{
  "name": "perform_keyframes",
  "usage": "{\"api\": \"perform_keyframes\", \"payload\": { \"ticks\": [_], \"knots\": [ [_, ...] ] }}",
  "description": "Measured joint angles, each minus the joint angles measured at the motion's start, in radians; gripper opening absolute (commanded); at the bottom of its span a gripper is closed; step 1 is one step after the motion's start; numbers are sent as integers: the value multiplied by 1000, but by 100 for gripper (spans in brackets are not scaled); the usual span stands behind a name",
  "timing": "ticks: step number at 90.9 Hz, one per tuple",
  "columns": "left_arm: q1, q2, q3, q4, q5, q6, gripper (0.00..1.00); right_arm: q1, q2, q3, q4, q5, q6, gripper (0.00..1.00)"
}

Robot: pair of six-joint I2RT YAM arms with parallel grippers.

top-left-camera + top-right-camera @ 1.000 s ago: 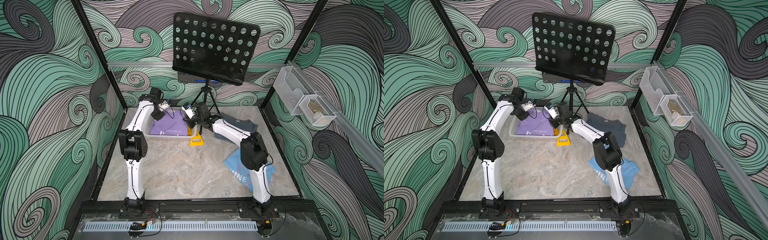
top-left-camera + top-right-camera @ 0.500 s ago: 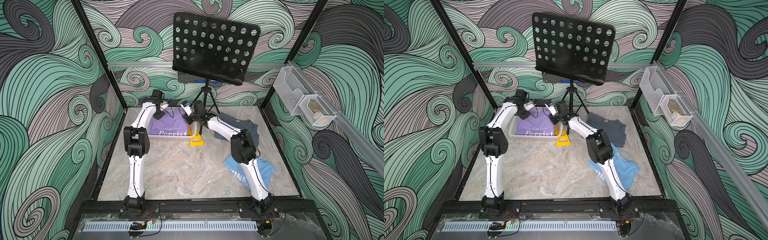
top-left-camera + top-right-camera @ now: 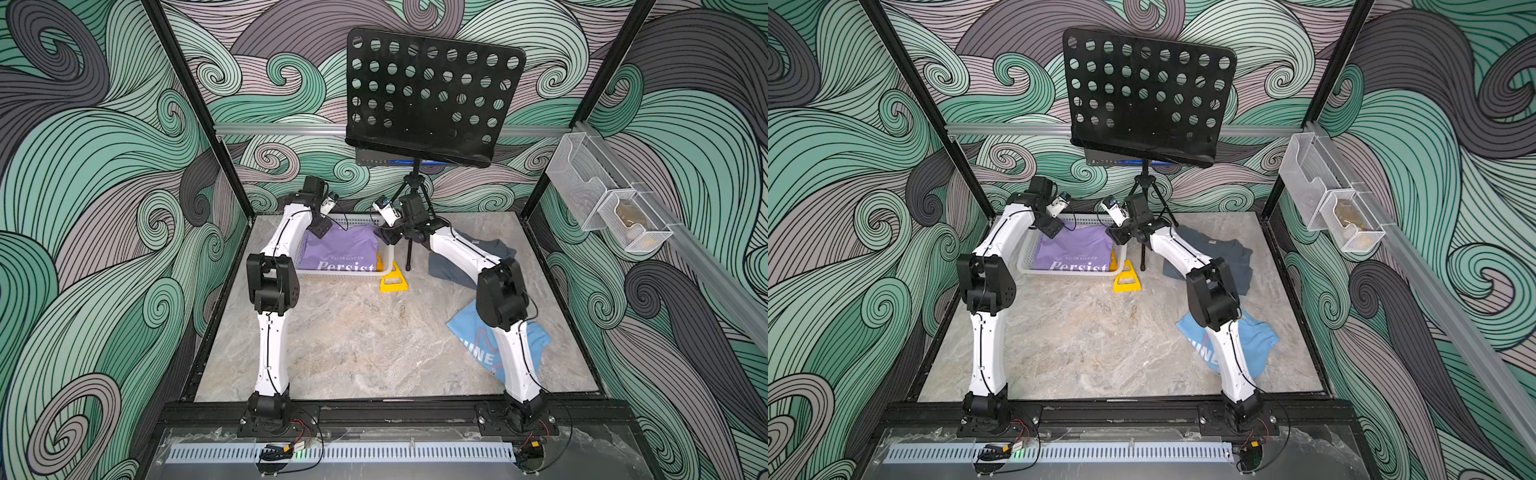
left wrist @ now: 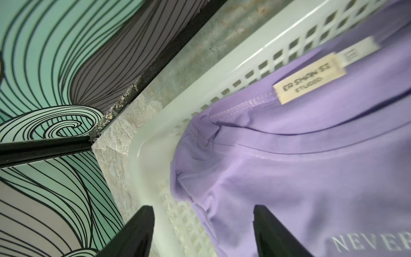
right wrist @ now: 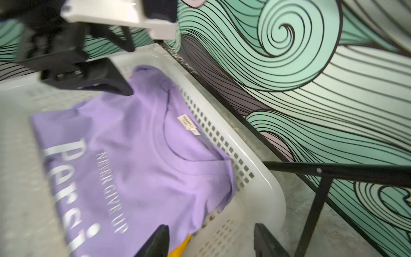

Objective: Put the folded t-shirts into the basket
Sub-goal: Place the T-shirt in the bin, then move the T-shirt to the center of the board.

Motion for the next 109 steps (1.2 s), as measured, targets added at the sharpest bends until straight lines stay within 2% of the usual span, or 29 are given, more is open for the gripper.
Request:
{"api": "perform_keyframes", "payload": {
  "ticks": [13,28,36,40,53,60,72,85,99,109],
  "knots": [
    [0,-186,-101,-43,76,-38,81,-17,-316,-255,-9,-57,-72,75],
    [0,-437,-322,-44,183,-70,89,-83,-616,-539,-58,-132,-178,81],
    [0,-550,-461,-36,240,-83,94,-140,-718,-690,-112,-153,-232,93],
    [0,-601,-532,-33,266,-85,94,-179,-760,-763,-148,-156,-257,96],
    [0,-758,-776,0,343,-92,95,-340,-879,-992,-272,-139,-372,97],
    [0,-824,-872,15,378,-93,95,-385,-930,-1096,-316,-108,-425,96],
    [0,-884,-922,28,417,-100,95,-389,-938,-1220,-346,-74,-472,93],
    [0,-903,-922,53,430,-101,95,-363,-833,-1238,-333,-56,-468,86],
    [0,-904,-922,53,416,-103,95,-235,-738,-1231,-257,-20,-441,76],
    [3,-913,-923,50,388,-107,95,-76,-706,-1209,-229,-15,-421,72]
  ]
}}
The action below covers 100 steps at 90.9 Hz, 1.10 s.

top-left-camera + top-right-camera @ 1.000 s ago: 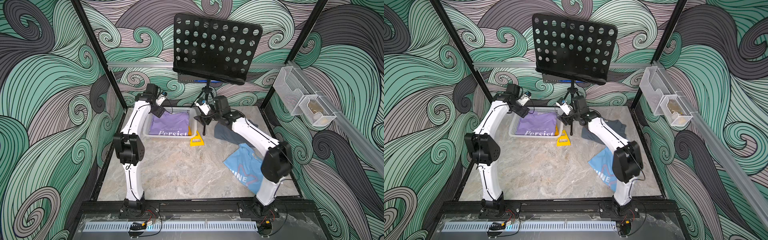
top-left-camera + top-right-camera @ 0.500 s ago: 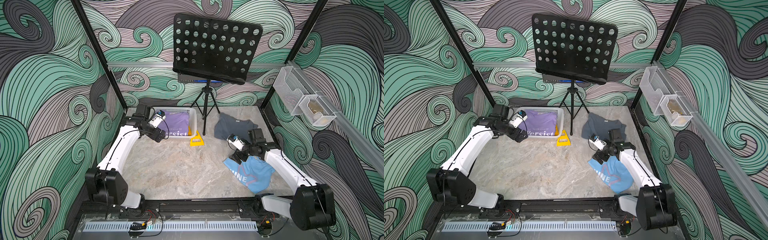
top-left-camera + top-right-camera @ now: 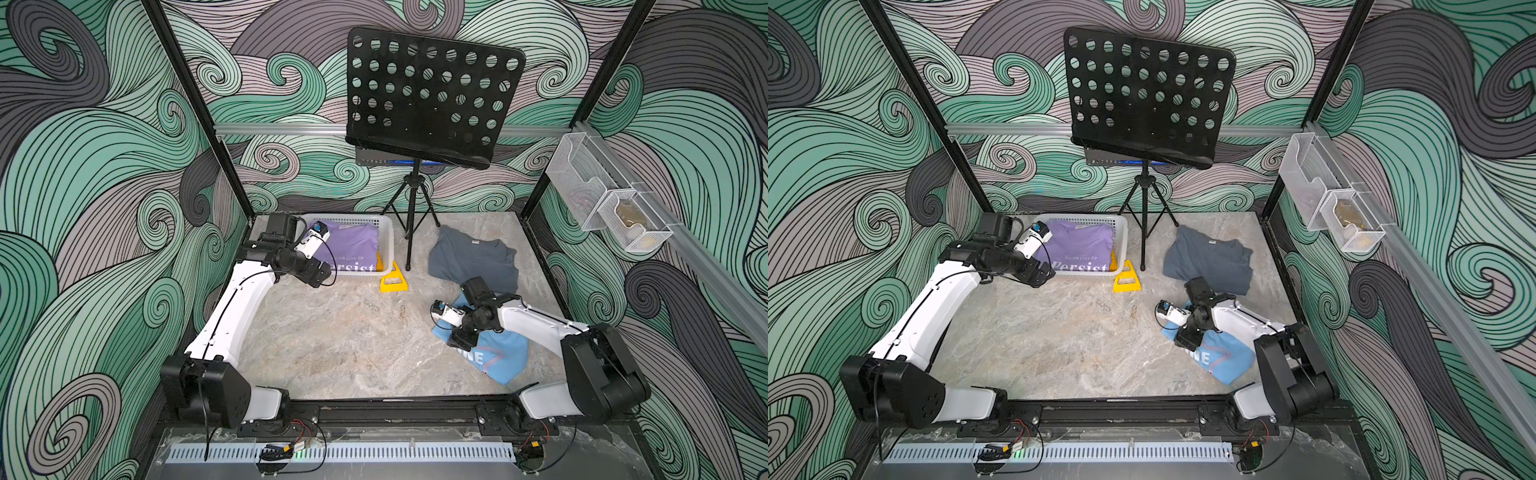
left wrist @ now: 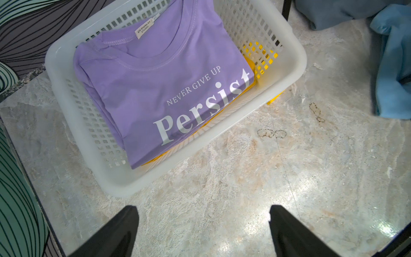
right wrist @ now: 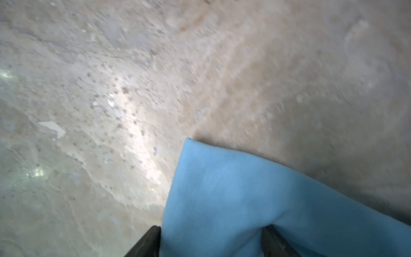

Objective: Put the folded t-shirts into the basket
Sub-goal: Move the T-shirt to the center of the board, then pick up the T-shirt from the center of the board.

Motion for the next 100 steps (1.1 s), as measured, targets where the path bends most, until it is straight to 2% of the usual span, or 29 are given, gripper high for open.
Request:
{"api": "perform_keyframes", "payload": {
  "ticks": [14,22,29,36,48,57,71,82,90,100],
  "knots": [
    [33,-10,0,-10,-23,-3,95,287,83,85,-16,-64,28,72],
    [44,-10,0,-29,-26,-3,93,417,143,161,-42,-112,37,77],
    [46,-12,-1,-50,6,2,91,475,172,229,-71,-160,36,82],
    [44,-21,-13,-67,79,8,91,475,164,282,-93,-211,28,85],
    [4,-43,-60,-82,212,17,91,364,100,317,-119,-319,13,88],
    [-112,-35,-97,-79,259,23,90,192,34,292,-128,-363,10,90],
    [-342,37,-135,-40,278,27,91,-103,-25,222,-127,-320,22,90],
    [-470,150,-136,14,247,33,91,-293,9,213,-117,-239,56,90],
    [-533,237,-130,47,200,38,92,-336,47,211,-109,-190,79,90],
    [-583,359,-63,48,145,42,95,-319,74,198,-106,-167,102,90]
  ]
}}
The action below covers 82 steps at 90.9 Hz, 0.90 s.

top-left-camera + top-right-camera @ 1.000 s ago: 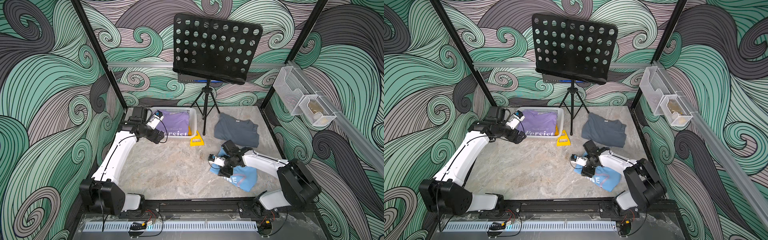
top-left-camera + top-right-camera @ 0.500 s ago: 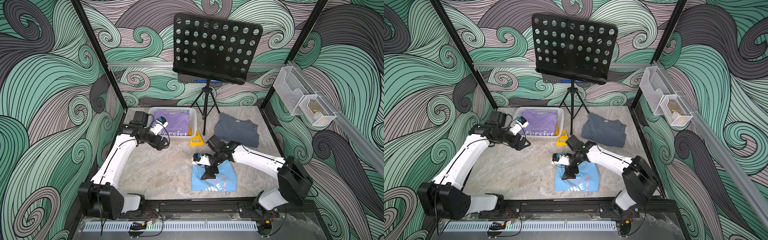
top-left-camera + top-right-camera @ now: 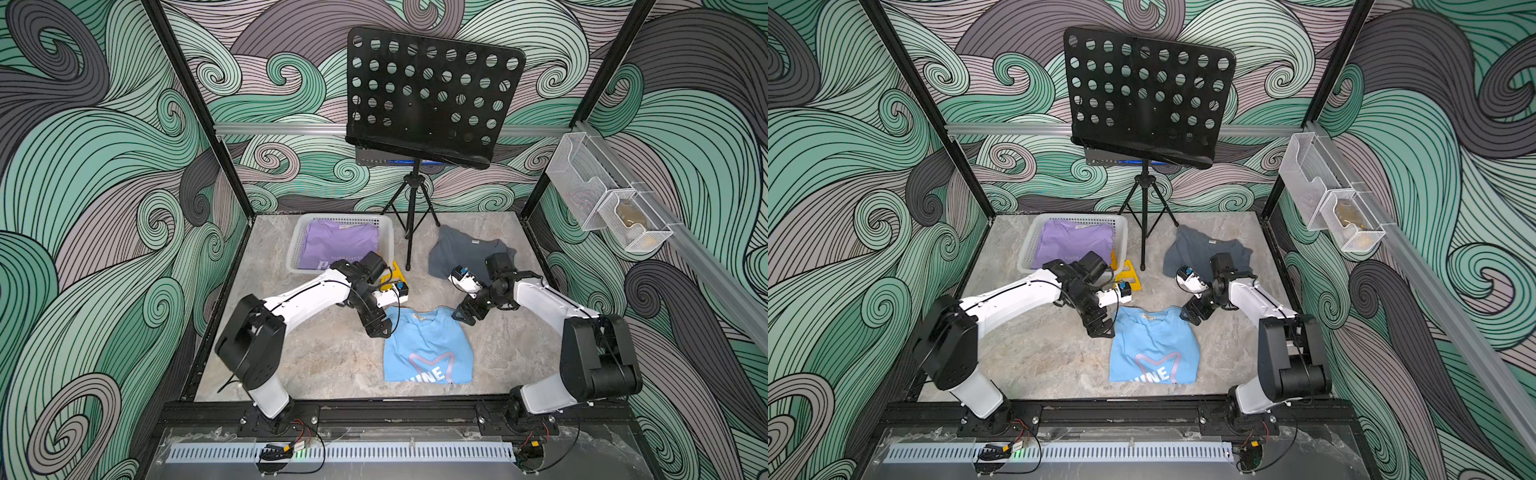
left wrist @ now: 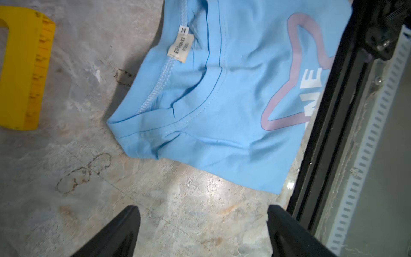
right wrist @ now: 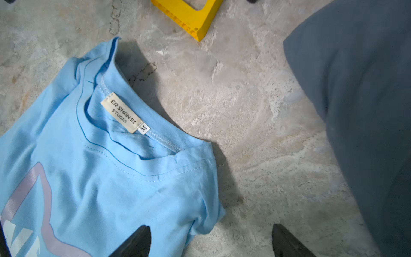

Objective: Put the folded t-shirts into the basket
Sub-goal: Pick up the T-shirt from the center of the board.

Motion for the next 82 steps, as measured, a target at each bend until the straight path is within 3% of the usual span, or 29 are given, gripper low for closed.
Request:
{"api": "perform_keyframes", "payload": {
  "ticks": [36,51,65,82],
  "knots": [
    [-42,209,124,49,-106,28,96,32,72,-65,39,16,35,78],
    [-42,280,143,58,-122,39,92,34,82,-67,68,0,39,71],
    [-43,294,148,64,-122,44,76,34,94,-71,97,-26,33,57],
    [-50,294,132,85,-112,37,41,39,99,-86,102,-76,32,36]
  ]
}}
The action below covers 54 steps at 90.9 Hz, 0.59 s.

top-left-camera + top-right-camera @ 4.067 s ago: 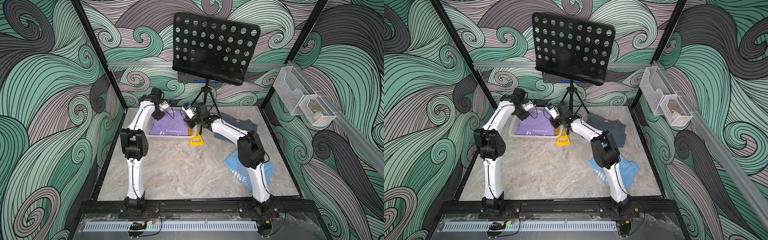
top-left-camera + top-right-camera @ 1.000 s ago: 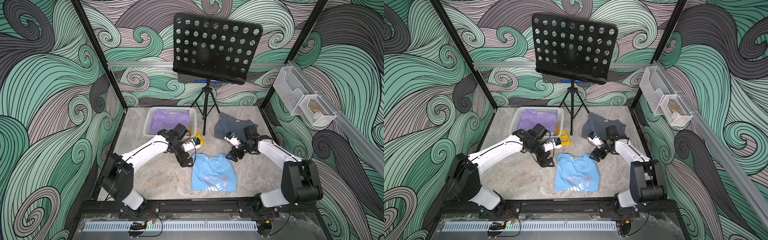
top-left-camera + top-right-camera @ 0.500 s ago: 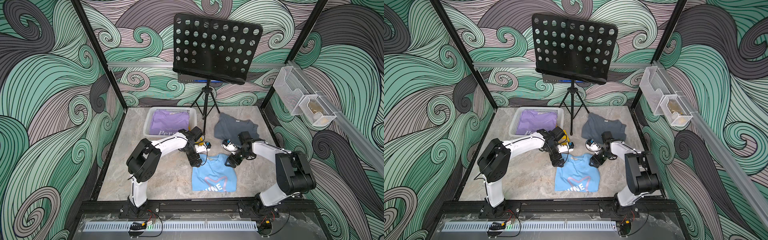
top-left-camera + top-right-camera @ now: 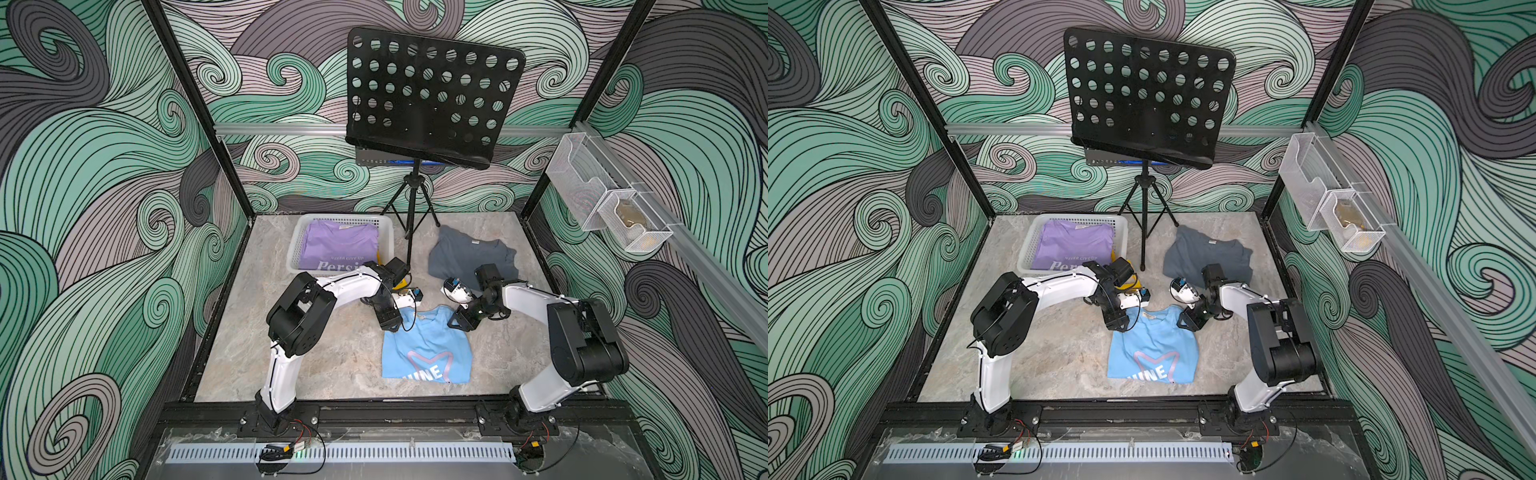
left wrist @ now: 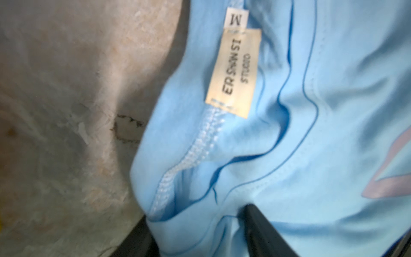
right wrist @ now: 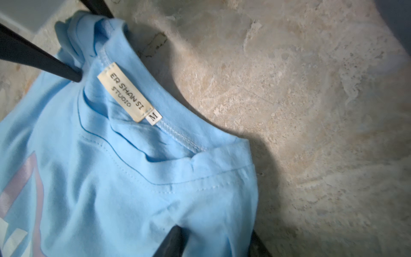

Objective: Put the folded t-shirts into the basket
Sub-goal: Pick up the T-shirt from the center of the board.

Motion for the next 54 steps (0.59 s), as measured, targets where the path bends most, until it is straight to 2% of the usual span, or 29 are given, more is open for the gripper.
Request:
{"api": "perform_keyframes", "payload": {
  "ticks": [10,19,24,39,54],
  "knots": [
    [-5,-2,-10,13,9,-21,21,5,3,-6,-12,-21,-13,21],
    [-5,-6,-18,14,23,-38,8,5,1,-8,-17,-34,-13,3],
    [-5,-15,-25,18,24,-45,0,4,-7,-8,-18,-42,-3,0],
    [2,-69,-62,19,24,-52,0,4,-90,-7,-13,-88,-2,0],
    [47,-190,-73,-1,50,-37,0,4,-235,-5,10,-145,-12,0]
  ]
}}
